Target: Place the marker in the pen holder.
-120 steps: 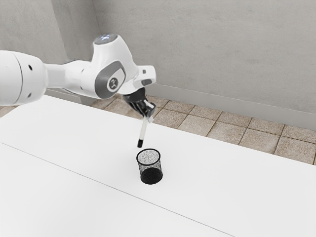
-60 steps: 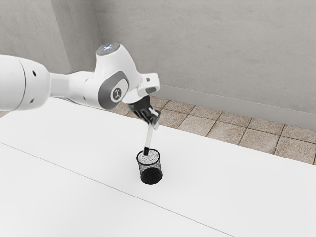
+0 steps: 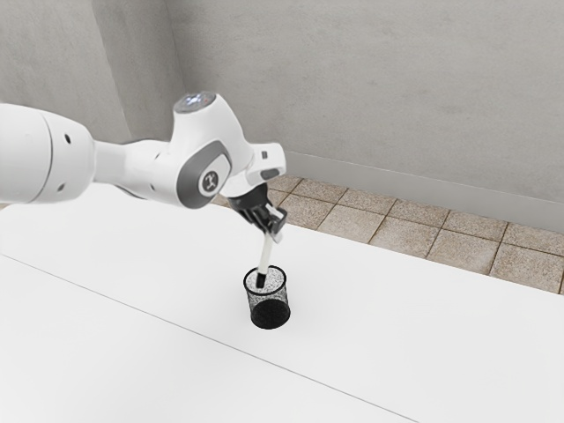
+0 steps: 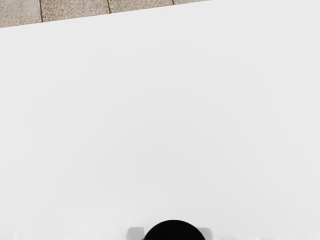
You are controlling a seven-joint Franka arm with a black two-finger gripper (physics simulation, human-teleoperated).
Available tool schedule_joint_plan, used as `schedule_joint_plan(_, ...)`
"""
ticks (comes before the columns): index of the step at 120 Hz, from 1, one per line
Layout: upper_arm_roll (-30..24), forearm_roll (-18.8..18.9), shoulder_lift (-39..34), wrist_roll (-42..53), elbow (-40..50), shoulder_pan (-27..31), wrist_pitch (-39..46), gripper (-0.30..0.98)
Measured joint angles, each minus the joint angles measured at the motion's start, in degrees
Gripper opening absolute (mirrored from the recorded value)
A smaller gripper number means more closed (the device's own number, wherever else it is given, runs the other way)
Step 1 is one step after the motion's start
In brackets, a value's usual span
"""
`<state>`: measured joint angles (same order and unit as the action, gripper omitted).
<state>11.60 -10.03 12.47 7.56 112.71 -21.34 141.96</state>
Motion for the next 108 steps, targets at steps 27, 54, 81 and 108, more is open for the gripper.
schedule_joint_plan(27, 0.0, -0.16, -0.03, -0.19, 2.19, -0.18, 0.91, -0.08)
schedule_joint_plan(54, -0.06, -0.91, -0.45, 0.42, 3.24, -0.94, 1.46, 0.12)
schedule_joint_plan(81, -0.09, -1.76, -0.57, 2.47, 3.23, -1.08, 1.29, 0.49)
schedule_joint_plan(108, 0.56, 6.67, -9.59, 1.93, -16.5, 0.29, -17.17, 0.62)
